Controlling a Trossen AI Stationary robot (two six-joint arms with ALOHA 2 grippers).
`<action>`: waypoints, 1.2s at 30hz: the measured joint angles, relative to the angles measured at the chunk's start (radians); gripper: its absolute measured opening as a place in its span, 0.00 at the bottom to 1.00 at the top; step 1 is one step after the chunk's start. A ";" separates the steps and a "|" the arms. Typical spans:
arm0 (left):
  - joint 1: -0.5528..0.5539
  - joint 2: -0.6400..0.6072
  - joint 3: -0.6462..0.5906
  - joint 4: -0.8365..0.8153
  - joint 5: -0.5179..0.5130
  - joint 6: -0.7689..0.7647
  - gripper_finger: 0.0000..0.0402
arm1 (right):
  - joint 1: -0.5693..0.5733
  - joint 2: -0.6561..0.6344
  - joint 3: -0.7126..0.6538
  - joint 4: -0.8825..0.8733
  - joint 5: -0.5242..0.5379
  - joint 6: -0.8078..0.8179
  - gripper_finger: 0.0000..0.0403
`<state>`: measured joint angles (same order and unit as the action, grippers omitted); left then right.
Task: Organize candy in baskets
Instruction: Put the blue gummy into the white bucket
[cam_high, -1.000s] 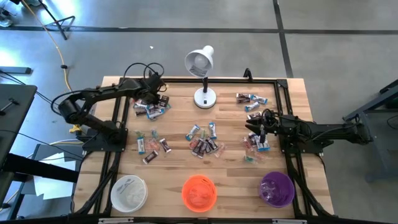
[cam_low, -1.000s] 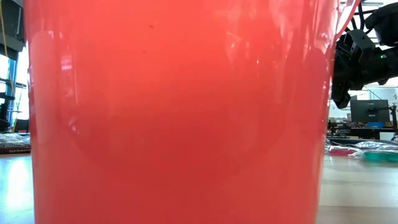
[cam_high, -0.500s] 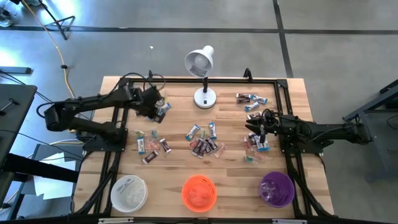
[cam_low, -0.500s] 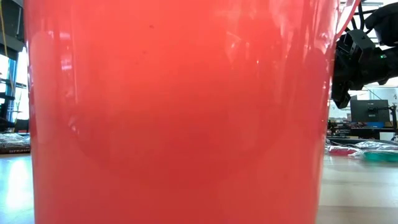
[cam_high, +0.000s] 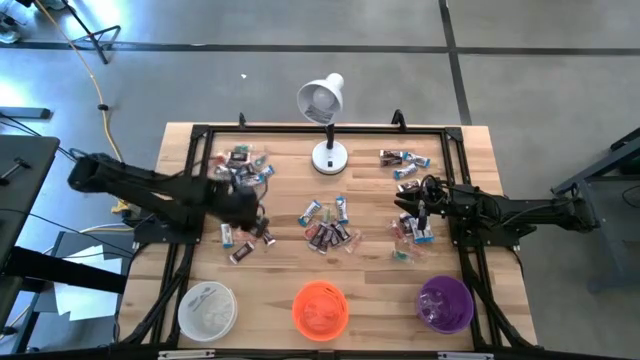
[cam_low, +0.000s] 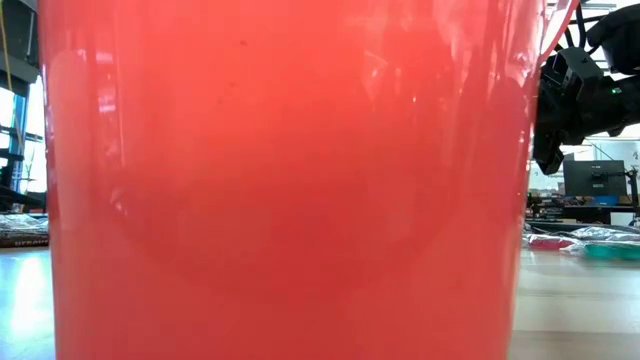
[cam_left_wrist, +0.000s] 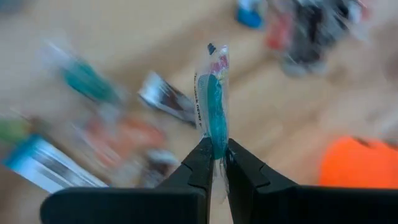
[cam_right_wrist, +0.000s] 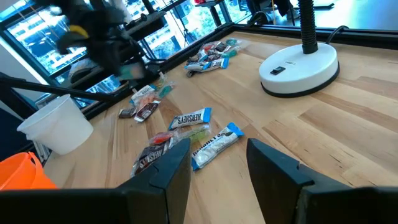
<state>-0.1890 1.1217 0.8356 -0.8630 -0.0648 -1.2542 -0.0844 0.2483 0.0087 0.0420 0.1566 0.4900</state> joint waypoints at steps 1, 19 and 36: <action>-0.048 0.000 0.000 0.017 0.001 -0.051 0.05 | 0.000 0.000 0.000 0.000 0.000 0.000 0.38; -0.678 0.070 0.147 -0.106 -0.173 -0.688 0.05 | 0.000 0.000 0.000 0.000 0.000 0.000 0.38; -1.027 0.218 0.294 -0.281 -0.125 -0.910 0.12 | 0.000 0.000 0.000 0.000 0.000 0.000 0.38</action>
<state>-1.2159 1.3396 1.1301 -1.1440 -0.1898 -2.1645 -0.0843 0.2485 0.0088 0.0422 0.1567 0.4900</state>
